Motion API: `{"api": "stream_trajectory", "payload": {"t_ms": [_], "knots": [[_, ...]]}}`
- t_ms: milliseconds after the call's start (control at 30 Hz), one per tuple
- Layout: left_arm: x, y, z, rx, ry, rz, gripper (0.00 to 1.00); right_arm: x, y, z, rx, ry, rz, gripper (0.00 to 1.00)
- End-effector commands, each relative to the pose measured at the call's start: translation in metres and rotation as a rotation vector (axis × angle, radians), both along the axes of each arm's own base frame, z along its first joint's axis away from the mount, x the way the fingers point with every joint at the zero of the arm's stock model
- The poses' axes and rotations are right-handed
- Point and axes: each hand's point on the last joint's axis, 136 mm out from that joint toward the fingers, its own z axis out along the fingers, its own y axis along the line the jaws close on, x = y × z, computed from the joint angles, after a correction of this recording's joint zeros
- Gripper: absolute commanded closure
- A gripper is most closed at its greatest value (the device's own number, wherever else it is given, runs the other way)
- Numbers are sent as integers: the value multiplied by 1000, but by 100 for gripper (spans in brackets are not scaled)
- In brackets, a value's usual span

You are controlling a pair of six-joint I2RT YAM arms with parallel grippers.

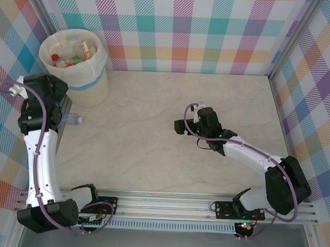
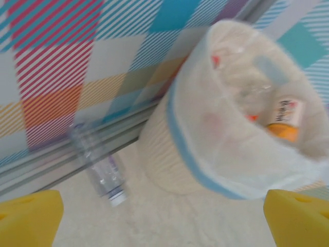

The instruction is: Put the plastic bottles in the bin

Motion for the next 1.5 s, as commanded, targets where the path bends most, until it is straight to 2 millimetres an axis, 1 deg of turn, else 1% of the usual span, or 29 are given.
{"api": "stream_trajectory", "payload": {"t_ms": [0, 67, 100, 133, 167, 233, 333, 367, 400, 433, 533, 600, 667, 700, 767, 833, 933, 1033, 1133, 1200, 1233, 1300, 1400, 1467], "knots": [[-11, 14, -53, -79, -39, 168, 0, 9, 12, 22, 40, -60, 28, 0], [-11, 20, -95, -136, -37, 234, 0, 8, 14, 27, 61, -72, 32, 0], [-9, 21, -112, -161, -32, 257, 0, 7, 14, 29, 68, -78, 36, 0], [-10, 32, -132, -196, -24, 310, 0, 6, 14, 31, 70, -84, 42, 0], [-6, 36, -150, -227, -14, 334, 0, 5, 14, 34, 67, -89, 50, 0], [-1, 43, -179, -266, 30, 383, 0, 2, 13, 39, 52, -97, 63, 0], [7, 56, -208, -277, 90, 438, 0, -1, 8, 45, 27, -110, 67, 0], [7, 61, -217, -277, 112, 467, 0, -2, 6, 47, 22, -115, 65, 0], [7, 66, -222, -273, 128, 490, 0, -4, 4, 49, 18, -117, 62, 0], [13, 73, -226, -270, 112, 505, 0, -4, 3, 51, 17, -118, 58, 0], [20, 86, -245, -280, 118, 525, 0, -7, -1, 57, 21, -125, 45, 0], [29, 92, -255, -281, 131, 513, 1, -8, -4, 61, 28, -128, 32, 0], [44, 94, -259, -279, 158, 473, 1, -9, -5, 64, 34, -130, 26, 0], [52, 95, -257, -280, 157, 449, 2, -10, -6, 64, 34, -127, 24, 0], [65, 95, -260, -292, 165, 417, 2, -10, -7, 65, 34, -125, 19, 0], [70, 97, -259, -296, 163, 410, 2, -9, -7, 63, 35, -119, 15, 0], [77, 100, -251, -293, 128, 410, 0, -8, -6, 62, 42, -108, 10, 0], [95, 102, -247, -309, 109, 378, 0, -6, -2, 64, 49, -105, 15, 0], [114, 102, -262, -354, 177, 350, 2, -3, 2, 66, 51, -103, 24, 0], [115, 104, -276, -378, 229, 382, 3, -1, 3, 68, 51, -101, 26, 0], [109, 102, -287, -395, 279, 410, 4, -1, 4, 69, 52, -103, 25, 1], [104, 102, -299, -416, 312, 447, 4, 0, 3, 71, 55, -106, 21, 0], [102, 98, -312, -441, 331, 448, 8, 0, 1, 73, 54, -113, 13, 0], [102, 96, -314, -438, 332, 430, 12, 0, 1, 73, 51, -113, 12, 0]]}}
